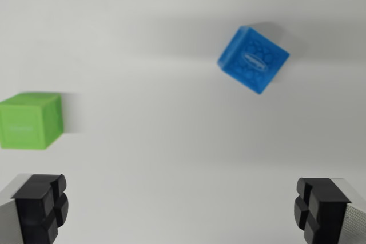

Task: Stack cube

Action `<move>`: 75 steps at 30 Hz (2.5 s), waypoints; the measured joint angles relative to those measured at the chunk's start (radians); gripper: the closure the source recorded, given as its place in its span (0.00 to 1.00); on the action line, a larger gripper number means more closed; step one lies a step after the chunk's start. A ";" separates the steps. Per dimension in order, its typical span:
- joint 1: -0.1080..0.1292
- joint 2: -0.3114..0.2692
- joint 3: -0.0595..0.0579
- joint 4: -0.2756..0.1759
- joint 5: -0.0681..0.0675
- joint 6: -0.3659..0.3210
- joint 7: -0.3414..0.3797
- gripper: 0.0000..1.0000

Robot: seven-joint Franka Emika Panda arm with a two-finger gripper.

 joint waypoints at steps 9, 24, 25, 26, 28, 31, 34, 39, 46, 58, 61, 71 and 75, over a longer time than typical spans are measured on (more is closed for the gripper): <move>0.029 0.010 0.016 -0.034 -0.002 0.043 0.045 0.00; 0.084 0.042 0.044 -0.077 -0.008 0.117 0.127 0.00; 0.088 0.045 0.045 -0.080 -0.009 0.122 0.133 0.00; 0.092 0.047 0.047 -0.083 -0.010 0.127 0.140 0.00; 0.102 0.055 0.052 -0.088 -0.011 0.140 0.154 0.00; 0.115 0.067 0.057 -0.092 -0.014 0.155 0.173 0.00; 0.129 0.079 0.063 -0.097 -0.016 0.171 0.194 0.00; 0.151 0.098 0.070 -0.104 -0.021 0.197 0.226 0.00; 0.189 0.134 0.080 -0.106 -0.029 0.234 0.277 0.00; 0.256 0.199 0.087 -0.102 -0.043 0.290 0.359 0.00; 0.276 0.218 0.087 -0.097 -0.046 0.305 0.380 0.00; 0.289 0.307 0.077 -0.092 -0.057 0.387 0.393 0.00; 0.293 0.340 0.073 -0.089 -0.060 0.417 0.396 0.00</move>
